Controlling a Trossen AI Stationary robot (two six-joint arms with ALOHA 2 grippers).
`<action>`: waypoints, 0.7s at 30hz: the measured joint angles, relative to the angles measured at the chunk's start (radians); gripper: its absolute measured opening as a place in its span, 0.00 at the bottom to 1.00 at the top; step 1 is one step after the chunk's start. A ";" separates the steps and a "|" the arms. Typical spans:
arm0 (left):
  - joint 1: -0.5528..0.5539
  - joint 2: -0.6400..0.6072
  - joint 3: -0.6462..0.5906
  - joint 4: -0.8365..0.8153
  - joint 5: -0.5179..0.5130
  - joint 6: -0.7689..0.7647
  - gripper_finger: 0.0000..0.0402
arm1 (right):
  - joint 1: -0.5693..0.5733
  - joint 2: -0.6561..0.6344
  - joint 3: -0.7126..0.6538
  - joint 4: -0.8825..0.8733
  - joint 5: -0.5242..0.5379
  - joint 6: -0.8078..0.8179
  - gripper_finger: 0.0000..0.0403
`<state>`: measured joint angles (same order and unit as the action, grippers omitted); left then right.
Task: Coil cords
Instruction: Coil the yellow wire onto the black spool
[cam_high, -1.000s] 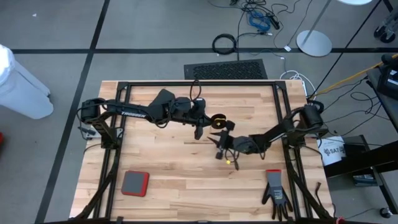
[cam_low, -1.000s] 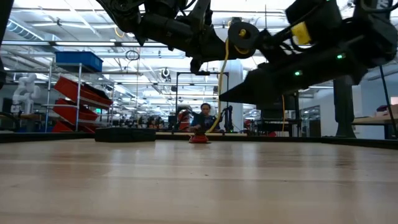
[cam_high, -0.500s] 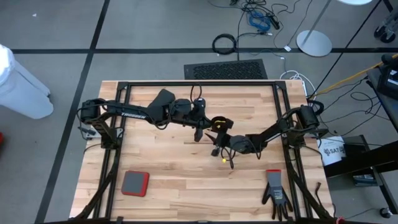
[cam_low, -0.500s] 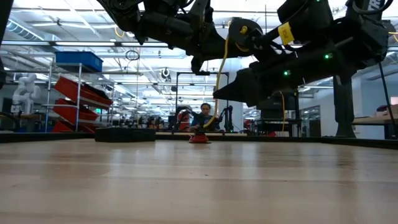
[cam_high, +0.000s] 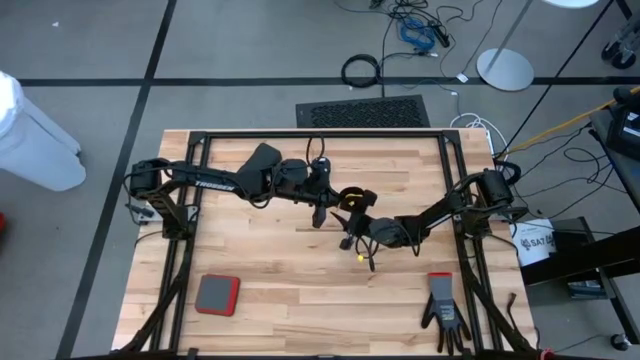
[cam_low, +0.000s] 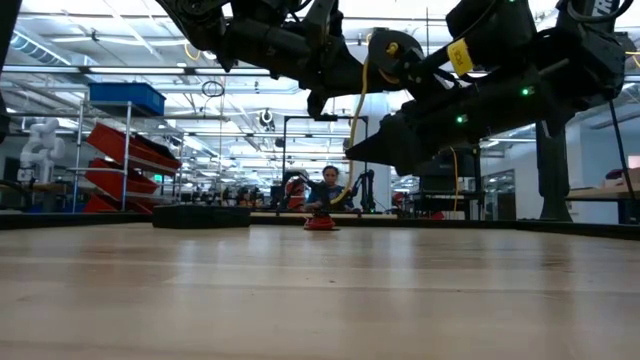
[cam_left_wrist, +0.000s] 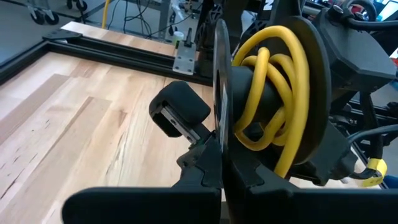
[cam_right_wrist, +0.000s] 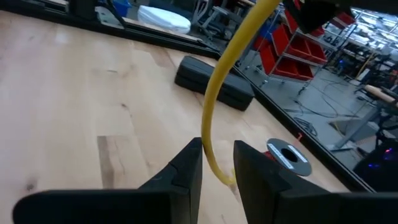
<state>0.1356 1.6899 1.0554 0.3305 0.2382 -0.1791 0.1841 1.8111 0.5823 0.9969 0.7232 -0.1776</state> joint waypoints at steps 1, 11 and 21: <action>0.000 0.000 0.000 0.000 0.000 0.000 0.00 | 0.000 0.000 0.000 0.000 -0.017 0.000 0.20; -0.001 0.000 0.000 0.000 0.002 0.000 0.00 | 0.000 0.000 0.000 0.050 -0.103 0.011 0.18; -0.001 0.000 0.000 -0.005 0.023 0.000 0.00 | 0.008 0.000 -0.006 0.046 -0.126 0.002 0.01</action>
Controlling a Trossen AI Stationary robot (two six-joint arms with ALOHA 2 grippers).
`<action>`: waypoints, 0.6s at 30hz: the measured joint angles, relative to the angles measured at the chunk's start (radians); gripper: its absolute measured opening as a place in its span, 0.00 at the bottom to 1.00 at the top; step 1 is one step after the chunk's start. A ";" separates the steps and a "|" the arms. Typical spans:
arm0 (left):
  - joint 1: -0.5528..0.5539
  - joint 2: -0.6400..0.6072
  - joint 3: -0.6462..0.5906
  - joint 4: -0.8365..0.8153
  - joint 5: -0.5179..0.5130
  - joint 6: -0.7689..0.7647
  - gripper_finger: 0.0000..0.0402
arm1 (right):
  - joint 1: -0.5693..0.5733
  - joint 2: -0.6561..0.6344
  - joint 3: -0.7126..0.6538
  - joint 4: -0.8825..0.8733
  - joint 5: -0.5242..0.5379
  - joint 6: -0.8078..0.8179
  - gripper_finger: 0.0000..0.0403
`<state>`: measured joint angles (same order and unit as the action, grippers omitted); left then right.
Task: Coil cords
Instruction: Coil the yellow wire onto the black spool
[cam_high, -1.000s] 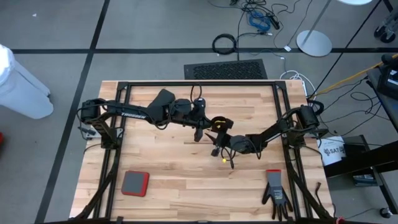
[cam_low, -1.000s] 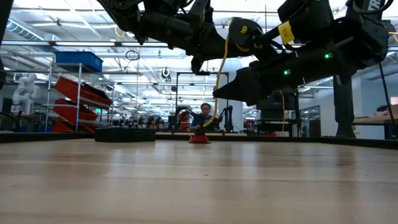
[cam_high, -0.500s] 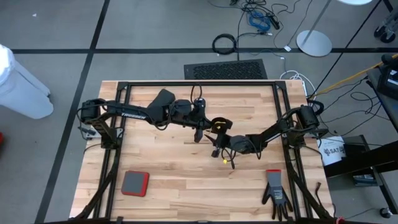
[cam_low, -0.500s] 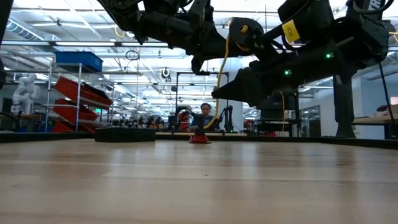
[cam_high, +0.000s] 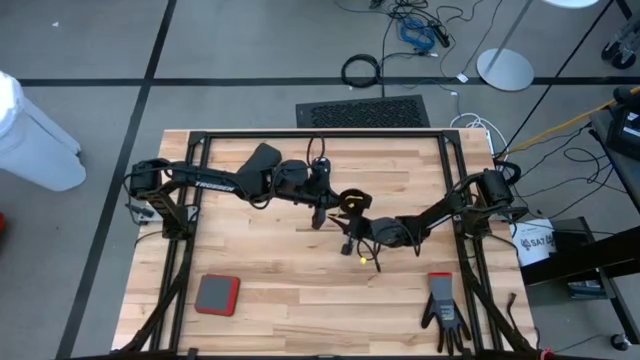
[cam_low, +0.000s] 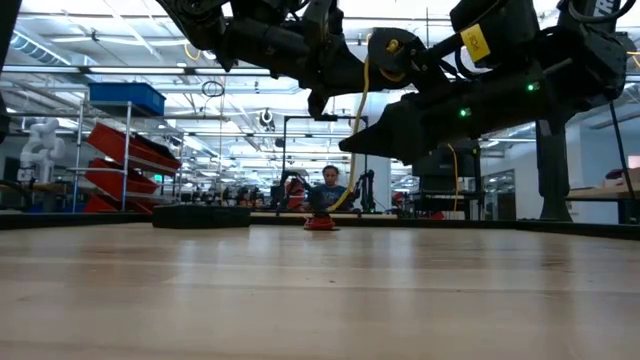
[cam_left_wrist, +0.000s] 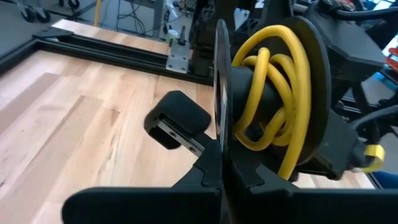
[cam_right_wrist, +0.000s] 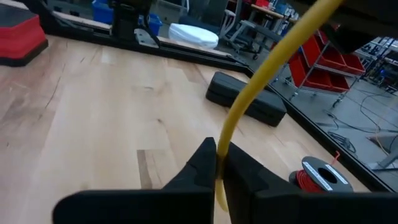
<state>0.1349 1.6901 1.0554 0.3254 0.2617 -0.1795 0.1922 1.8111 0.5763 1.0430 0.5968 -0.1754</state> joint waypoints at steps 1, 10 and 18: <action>0.000 0.000 0.000 -0.006 0.008 0.000 0.00 | 0.000 0.000 -0.003 -0.002 0.000 0.000 0.02; 0.005 0.000 0.000 -0.152 0.116 0.060 0.00 | 0.014 -0.006 -0.040 -0.059 -0.029 0.054 0.01; 0.009 -0.003 -0.001 -0.362 0.147 0.195 0.00 | 0.019 -0.106 -0.046 -0.317 -0.025 0.226 0.00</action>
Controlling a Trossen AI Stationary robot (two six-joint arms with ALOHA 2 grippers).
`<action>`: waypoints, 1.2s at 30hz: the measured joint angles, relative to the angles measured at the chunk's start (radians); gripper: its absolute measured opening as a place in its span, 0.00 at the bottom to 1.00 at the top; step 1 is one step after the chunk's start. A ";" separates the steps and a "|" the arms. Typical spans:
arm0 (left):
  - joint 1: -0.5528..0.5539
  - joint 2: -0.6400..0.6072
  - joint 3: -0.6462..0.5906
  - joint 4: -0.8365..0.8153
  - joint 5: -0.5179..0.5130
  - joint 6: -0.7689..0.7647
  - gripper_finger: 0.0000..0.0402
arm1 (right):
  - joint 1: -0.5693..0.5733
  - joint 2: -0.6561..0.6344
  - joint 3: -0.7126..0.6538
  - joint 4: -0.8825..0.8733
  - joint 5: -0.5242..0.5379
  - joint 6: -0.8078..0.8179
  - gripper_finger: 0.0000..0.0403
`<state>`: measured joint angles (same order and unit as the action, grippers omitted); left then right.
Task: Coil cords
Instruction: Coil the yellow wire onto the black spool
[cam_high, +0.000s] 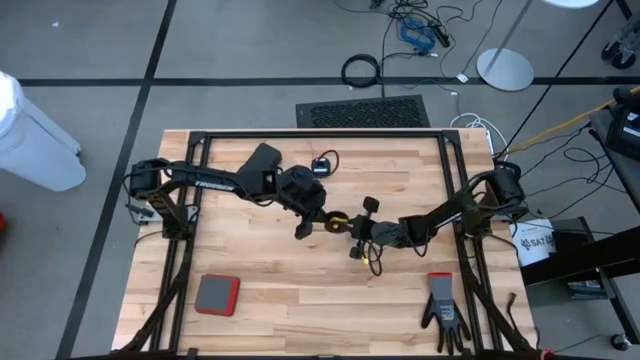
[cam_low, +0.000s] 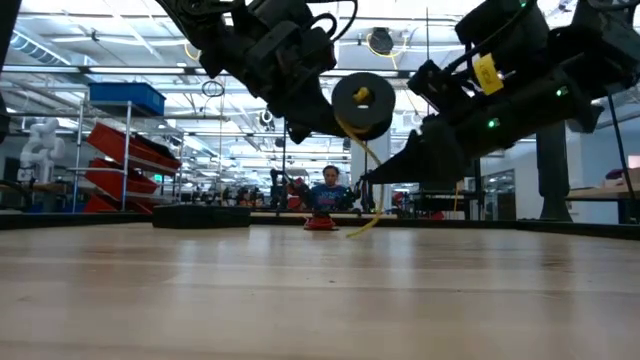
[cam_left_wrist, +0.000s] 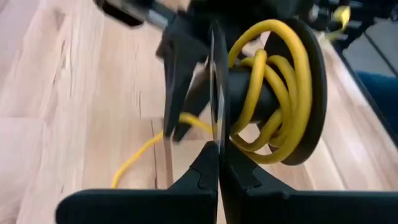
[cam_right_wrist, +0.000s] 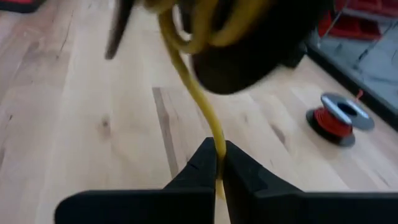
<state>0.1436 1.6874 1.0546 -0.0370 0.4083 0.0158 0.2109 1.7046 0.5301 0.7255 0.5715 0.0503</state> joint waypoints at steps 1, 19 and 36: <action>0.001 -0.001 0.000 -0.012 -0.002 0.016 0.00 | 0.001 -0.018 0.000 -0.033 -0.003 0.017 0.00; -0.039 -0.002 0.000 -0.148 -0.431 0.185 0.00 | -0.043 -0.257 0.050 -0.335 -0.161 0.208 0.00; -0.115 -0.003 0.001 -0.008 -0.922 0.237 0.00 | -0.102 -0.188 0.266 -0.415 -0.169 0.222 0.00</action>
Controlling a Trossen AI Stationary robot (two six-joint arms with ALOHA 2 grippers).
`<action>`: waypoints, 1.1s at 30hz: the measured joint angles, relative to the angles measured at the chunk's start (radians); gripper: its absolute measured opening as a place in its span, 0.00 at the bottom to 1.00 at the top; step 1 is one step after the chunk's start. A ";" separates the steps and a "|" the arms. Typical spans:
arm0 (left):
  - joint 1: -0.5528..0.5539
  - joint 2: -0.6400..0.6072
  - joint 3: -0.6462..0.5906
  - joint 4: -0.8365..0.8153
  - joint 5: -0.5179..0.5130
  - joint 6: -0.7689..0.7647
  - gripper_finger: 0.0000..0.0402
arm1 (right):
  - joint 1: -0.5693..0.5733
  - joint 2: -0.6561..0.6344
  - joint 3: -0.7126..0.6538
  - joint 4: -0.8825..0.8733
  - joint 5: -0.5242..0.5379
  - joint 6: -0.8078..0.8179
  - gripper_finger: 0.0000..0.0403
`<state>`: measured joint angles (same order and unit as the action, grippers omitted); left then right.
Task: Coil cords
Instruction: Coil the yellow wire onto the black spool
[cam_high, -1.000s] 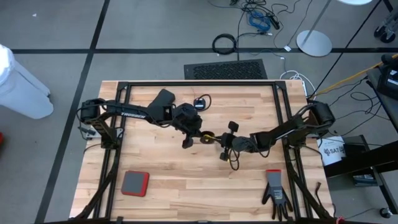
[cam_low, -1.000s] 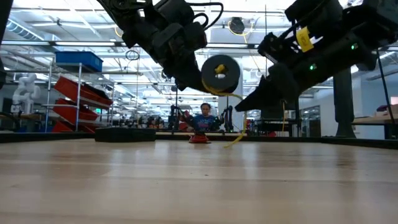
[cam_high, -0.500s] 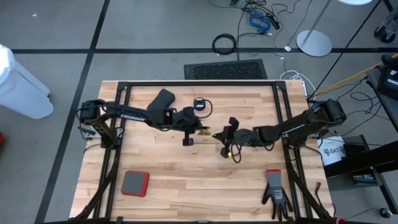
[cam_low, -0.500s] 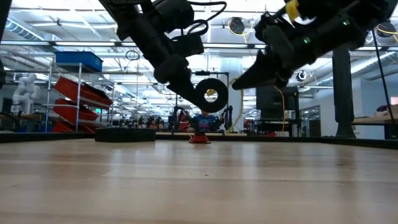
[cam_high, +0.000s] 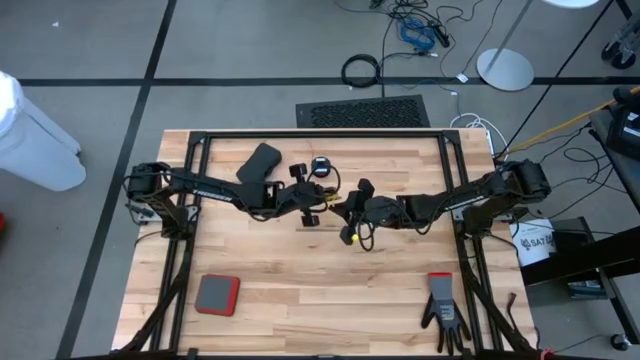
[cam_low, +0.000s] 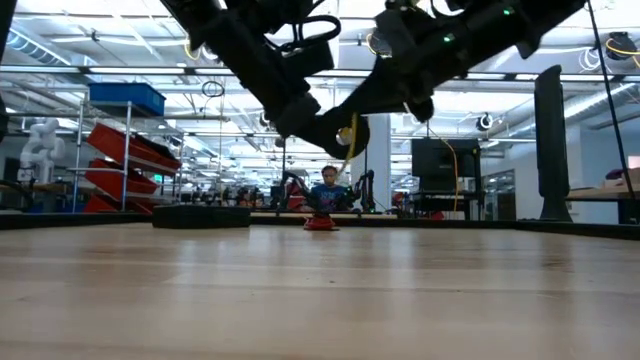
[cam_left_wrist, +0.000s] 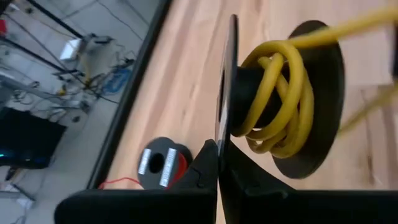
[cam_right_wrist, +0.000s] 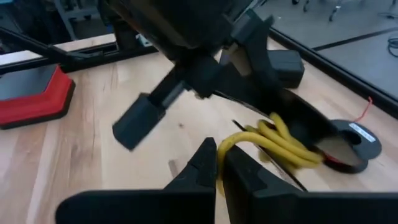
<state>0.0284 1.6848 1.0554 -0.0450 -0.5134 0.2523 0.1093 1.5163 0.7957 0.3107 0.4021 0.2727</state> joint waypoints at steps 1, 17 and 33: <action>0.000 0.000 0.000 0.008 -0.008 0.000 0.00 | 0.000 0.016 0.015 0.008 0.002 -0.009 0.00; 0.005 0.002 -0.001 0.078 0.038 -0.137 0.00 | 0.038 0.166 0.116 0.023 0.340 -0.202 0.00; 0.067 0.002 -0.001 0.222 0.264 -0.370 0.00 | 0.071 0.166 0.116 0.081 0.525 -0.348 0.00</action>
<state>0.0952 1.6863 1.0542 0.1770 -0.2497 -0.1179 0.1802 1.6825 0.9115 0.3920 0.9270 -0.0757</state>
